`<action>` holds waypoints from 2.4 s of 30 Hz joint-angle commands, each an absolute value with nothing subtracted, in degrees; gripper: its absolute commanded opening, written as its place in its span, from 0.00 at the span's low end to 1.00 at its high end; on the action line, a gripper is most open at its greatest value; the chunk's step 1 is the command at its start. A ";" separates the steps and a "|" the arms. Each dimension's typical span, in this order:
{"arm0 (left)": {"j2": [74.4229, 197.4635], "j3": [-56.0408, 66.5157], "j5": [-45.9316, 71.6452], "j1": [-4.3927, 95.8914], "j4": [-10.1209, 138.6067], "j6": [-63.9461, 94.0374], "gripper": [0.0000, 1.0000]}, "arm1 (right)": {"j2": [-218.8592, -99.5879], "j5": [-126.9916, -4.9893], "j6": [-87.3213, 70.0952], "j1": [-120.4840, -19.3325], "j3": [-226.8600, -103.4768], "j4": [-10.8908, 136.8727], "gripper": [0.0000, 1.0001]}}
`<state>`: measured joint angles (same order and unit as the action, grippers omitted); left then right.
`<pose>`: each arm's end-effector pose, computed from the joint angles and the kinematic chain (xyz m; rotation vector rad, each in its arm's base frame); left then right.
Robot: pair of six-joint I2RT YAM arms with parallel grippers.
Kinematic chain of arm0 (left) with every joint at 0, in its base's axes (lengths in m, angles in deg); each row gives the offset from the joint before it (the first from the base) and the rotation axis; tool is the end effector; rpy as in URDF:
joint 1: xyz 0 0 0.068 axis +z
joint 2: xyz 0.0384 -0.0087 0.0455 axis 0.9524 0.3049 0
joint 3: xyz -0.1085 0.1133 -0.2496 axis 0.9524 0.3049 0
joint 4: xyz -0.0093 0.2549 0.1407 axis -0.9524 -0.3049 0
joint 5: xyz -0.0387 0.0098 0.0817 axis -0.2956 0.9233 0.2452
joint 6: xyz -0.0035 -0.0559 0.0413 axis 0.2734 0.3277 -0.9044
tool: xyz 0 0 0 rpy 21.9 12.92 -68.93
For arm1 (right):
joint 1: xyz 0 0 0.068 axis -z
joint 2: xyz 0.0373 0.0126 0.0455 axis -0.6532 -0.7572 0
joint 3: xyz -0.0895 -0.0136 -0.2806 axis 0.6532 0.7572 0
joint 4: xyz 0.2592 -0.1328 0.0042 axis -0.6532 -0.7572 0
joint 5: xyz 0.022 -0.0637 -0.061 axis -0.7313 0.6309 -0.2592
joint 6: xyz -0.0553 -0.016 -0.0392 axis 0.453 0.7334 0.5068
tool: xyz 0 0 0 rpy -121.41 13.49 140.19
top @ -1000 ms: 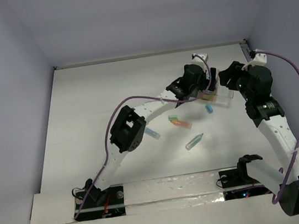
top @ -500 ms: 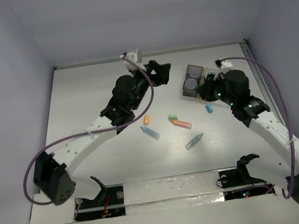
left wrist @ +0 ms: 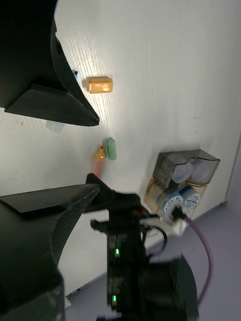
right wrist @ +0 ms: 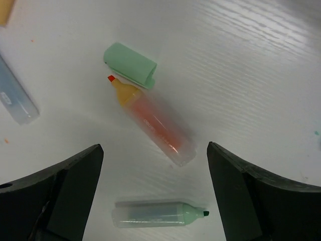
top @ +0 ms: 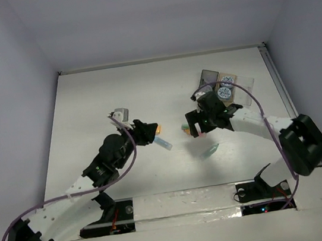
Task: Sort the stationery into containers
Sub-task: Pick up the pen from the center of the board.
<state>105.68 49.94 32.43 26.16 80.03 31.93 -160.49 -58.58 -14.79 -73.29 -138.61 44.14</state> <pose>0.1670 -0.1572 0.2905 0.0894 1.6316 -0.8605 0.2740 0.1749 0.1921 -0.4292 2.4859 0.3338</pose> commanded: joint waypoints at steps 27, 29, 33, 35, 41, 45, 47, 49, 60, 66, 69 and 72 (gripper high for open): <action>92.35 59.03 29.65 26.46 76.20 37.83 0.51 | -178.78 -55.71 -9.35 -79.01 -152.90 38.63 0.19; 93.23 60.09 28.59 26.46 77.25 38.97 0.52 | -177.64 -56.50 -10.75 -79.01 -152.73 38.45 0.07; 95.77 61.14 25.61 26.46 80.58 40.20 0.55 | -173.34 -57.21 -12.95 -79.54 -152.64 39.15 0.06; 98.14 61.32 24.11 26.46 82.35 40.38 0.59 | -169.22 -57.47 -15.33 -79.54 -152.20 40.55 0.06; 105.60 61.50 18.04 26.46 91.22 40.73 0.57 | -160.77 -61.07 -25.34 -82.16 -148.70 53.62 0.05; 110.36 59.92 18.92 25.23 95.00 40.47 0.50 | -158.65 -59.67 -30.44 -84.63 -146.67 60.85 0.05; 112.90 59.57 19.36 25.23 96.41 40.47 0.49 | -158.56 -58.96 -33.08 -85.33 -145.44 65.31 0.05; 114.23 58.78 19.97 24.71 97.64 40.29 0.49 | -159.09 -58.88 -34.58 -85.86 -145.34 66.74 0.05; 122.14 57.72 20.24 24.17 104.23 39.59 0.49 | -162.25 -58.70 -36.87 -88.77 -145.08 71.93 0.05; 124.96 56.58 20.59 24.17 105.20 38.36 0.42 | -162.61 -59.58 -38.10 -89.30 -143.94 74.30 0.05; 125.22 56.58 24.01 24.17 104.86 38.36 0.40 | -162.25 -59.93 -38.27 -89.30 -143.68 74.48 0.05; 125.40 56.93 24.81 24.17 105.99 38.45 0.40 | -162.34 -60.46 -38.36 -89.30 -143.50 74.57 0.05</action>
